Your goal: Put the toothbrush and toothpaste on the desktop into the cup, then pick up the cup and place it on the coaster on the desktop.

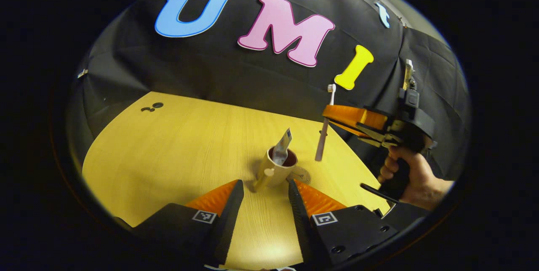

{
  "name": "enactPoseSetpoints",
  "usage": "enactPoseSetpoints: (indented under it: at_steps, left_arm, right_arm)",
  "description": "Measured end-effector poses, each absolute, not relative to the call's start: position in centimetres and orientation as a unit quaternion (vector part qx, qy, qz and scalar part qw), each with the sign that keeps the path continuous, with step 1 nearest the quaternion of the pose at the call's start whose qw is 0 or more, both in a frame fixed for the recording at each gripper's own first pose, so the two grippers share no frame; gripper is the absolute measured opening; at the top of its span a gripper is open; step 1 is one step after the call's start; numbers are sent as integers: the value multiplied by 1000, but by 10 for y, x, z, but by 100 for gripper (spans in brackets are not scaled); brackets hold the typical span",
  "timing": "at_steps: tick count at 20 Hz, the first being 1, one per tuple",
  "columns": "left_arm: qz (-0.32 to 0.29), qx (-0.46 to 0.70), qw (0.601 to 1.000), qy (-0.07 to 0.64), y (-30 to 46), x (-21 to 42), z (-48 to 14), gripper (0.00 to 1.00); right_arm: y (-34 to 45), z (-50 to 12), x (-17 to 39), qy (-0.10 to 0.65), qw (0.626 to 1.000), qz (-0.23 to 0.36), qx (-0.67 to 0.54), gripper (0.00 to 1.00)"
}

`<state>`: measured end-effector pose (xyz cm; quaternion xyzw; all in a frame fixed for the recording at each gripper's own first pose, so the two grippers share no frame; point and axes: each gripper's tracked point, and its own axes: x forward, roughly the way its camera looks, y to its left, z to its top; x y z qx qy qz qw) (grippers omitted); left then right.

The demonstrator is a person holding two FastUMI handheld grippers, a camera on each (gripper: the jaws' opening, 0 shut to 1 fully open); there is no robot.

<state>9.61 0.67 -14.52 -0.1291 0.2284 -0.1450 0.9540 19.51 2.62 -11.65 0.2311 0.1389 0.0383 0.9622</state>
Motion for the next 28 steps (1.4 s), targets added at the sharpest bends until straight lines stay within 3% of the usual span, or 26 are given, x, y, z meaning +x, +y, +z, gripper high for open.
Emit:
enactPoseSetpoints:
  at_steps: [8, 21, 22, 23, 24, 25, 28]
  left_arm:
    - [-101, -151, 956, 231, 27, 38, -133, 68]
    - [-61, -164, 952, 250, 5, 11, -148, 68]
    - [-61, -165, 952, 250, 3, 13, -147, 68]
    - [-61, -167, 952, 251, 0, 16, -148, 68]
    - [-62, -168, 951, 252, -2, 20, -147, 68]
    - [-64, -168, 951, 252, -3, 24, -147, 68]
    - [-75, -162, 949, 259, -7, 39, -146, 68]
  right_arm:
    - [36, -166, 237, 133, 969, 52, 199, 10]
    - [48, -218, 211, 168, 965, 90, 178, 12]
    - [48, -220, 205, 179, 963, 94, 178, 3]
    - [48, -222, 199, 190, 960, 97, 179, 23]
    - [47, -223, 194, 198, 958, 98, 180, 10]
    - [46, -222, 190, 205, 956, 98, 184, 27]
    - [46, -216, 169, 225, 947, 103, 203, 35]
